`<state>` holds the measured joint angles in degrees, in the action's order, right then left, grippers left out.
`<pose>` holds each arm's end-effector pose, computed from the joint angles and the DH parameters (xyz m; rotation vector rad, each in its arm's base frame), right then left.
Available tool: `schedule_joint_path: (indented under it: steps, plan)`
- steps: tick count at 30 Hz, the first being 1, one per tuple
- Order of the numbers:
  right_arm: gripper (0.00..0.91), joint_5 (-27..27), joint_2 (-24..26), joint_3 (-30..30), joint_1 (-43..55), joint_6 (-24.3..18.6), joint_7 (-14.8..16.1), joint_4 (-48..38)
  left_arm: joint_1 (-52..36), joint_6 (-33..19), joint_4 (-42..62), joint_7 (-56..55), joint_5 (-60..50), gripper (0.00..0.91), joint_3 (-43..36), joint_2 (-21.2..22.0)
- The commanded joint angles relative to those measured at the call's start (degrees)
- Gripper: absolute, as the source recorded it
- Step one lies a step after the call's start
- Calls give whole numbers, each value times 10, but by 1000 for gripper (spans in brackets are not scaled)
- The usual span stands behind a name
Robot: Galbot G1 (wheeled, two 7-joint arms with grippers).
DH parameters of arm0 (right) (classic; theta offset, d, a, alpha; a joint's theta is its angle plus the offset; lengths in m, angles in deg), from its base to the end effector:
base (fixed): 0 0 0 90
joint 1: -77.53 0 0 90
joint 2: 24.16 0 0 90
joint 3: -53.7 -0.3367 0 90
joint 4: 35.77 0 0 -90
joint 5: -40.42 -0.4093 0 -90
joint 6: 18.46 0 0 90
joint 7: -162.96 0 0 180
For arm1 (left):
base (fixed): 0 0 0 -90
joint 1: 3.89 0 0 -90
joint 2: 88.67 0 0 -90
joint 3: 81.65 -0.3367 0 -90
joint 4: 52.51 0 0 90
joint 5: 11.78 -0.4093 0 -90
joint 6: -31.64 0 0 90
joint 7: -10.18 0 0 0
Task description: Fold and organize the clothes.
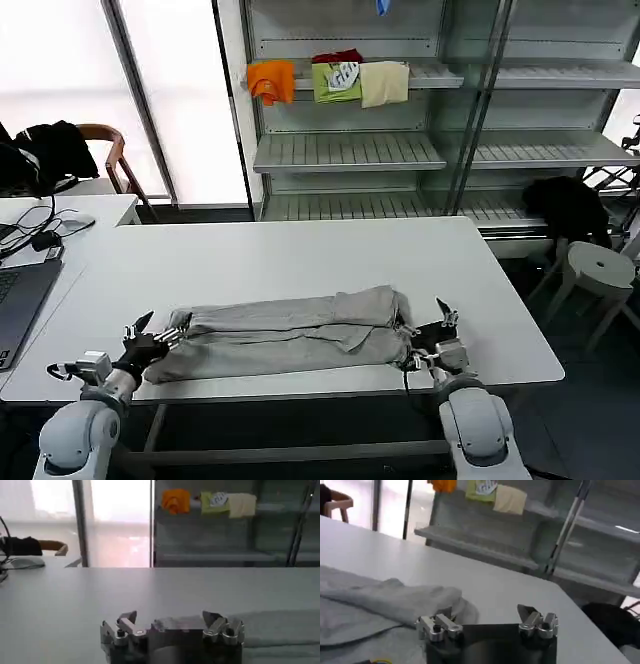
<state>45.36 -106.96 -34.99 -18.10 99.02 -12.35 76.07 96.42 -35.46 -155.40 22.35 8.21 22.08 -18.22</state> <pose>0.3599 -0.0145 -0.2204 0.1061 -2.9228 0.2913 0.3456 0.1714 -0.2657 -0.0876 -2.8544 0.0396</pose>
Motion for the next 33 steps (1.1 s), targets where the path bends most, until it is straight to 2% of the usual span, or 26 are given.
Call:
schedule_joint_path:
  steps: [1, 6, 8, 10, 11, 12, 27, 30, 33]
  plan:
    - [907, -258, 3, -56, 30, -17, -45, 41, 36, 3, -25, -122, -11, 907, -10, 32]
    - [907, -250, 3, -57, 43, -6, -41, 49, 36, 15, -22, -139, -23, 826, -20, 41]
    - [907, -239, 2, -51, 40, -8, -38, 47, 34, 20, -22, -140, -24, 715, -21, 44]
    - [907, -229, 0, -49, 37, -11, -36, 44, 32, 21, -20, -140, -24, 242, -22, 45]
    - [907, -226, -2, -47, 37, -12, -36, 43, 31, 22, -20, -140, -24, 91, -23, 45]
    - [907, -222, -3, -46, 37, -12, -36, 41, 31, 23, -20, -138, -24, 20, -23, 45]
    - [907, -213, 1, -50, 39, -16, -46, 37, 25, 71, -27, -119, -19, 10, -32, 50]
    - [907, -213, 1, -50, 39, -17, -48, 36, 21, 71, -27, -111, -20, 10, -35, 51]
    - [907, -213, 1, -51, 38, -17, -50, 36, 22, 42, -28, -91, -27, 0, -35, 52]
